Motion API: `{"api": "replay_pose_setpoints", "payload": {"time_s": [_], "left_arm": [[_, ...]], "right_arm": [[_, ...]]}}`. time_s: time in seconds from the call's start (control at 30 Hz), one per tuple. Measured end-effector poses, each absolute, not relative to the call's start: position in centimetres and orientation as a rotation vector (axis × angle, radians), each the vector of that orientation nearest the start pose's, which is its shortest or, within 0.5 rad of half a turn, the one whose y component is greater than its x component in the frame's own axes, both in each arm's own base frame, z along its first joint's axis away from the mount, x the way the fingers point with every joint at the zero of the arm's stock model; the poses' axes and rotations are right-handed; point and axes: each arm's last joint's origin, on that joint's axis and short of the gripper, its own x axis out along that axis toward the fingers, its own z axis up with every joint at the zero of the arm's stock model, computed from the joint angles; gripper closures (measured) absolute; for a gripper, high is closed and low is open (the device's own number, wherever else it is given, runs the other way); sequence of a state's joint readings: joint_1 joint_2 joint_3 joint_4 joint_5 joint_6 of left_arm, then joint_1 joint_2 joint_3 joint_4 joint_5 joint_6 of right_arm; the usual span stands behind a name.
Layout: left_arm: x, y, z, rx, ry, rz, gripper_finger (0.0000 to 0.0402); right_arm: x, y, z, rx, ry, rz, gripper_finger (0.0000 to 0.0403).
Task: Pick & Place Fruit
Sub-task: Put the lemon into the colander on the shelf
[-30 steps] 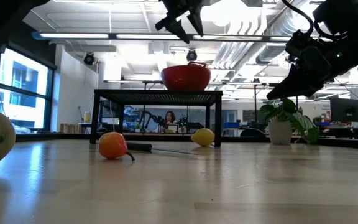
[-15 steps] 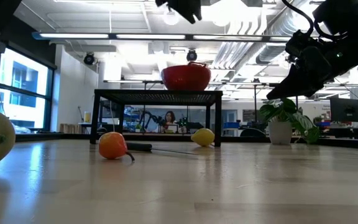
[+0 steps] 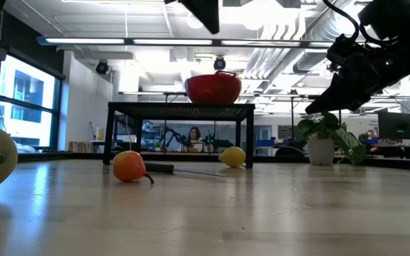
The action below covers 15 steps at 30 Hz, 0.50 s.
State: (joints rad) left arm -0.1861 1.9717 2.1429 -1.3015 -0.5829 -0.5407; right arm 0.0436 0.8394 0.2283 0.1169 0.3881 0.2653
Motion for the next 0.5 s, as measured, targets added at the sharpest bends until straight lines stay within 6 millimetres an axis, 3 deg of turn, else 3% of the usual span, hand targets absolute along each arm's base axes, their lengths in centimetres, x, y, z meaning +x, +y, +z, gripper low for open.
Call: {"api": "replay_pose_setpoints", "payload": {"time_s": [0.3,0.5], "left_arm": [[37.5,-10.6,30.2,-0.125,0.97,0.748,0.0401],[37.2,-13.6,27.4,-0.183,0.918,0.711,0.0401]], "right_arm": [[16.2,-0.4,16.4,0.153,0.437,-0.394,0.04],[16.2,-0.4,16.4,0.153,0.437,-0.393,0.04]]}}
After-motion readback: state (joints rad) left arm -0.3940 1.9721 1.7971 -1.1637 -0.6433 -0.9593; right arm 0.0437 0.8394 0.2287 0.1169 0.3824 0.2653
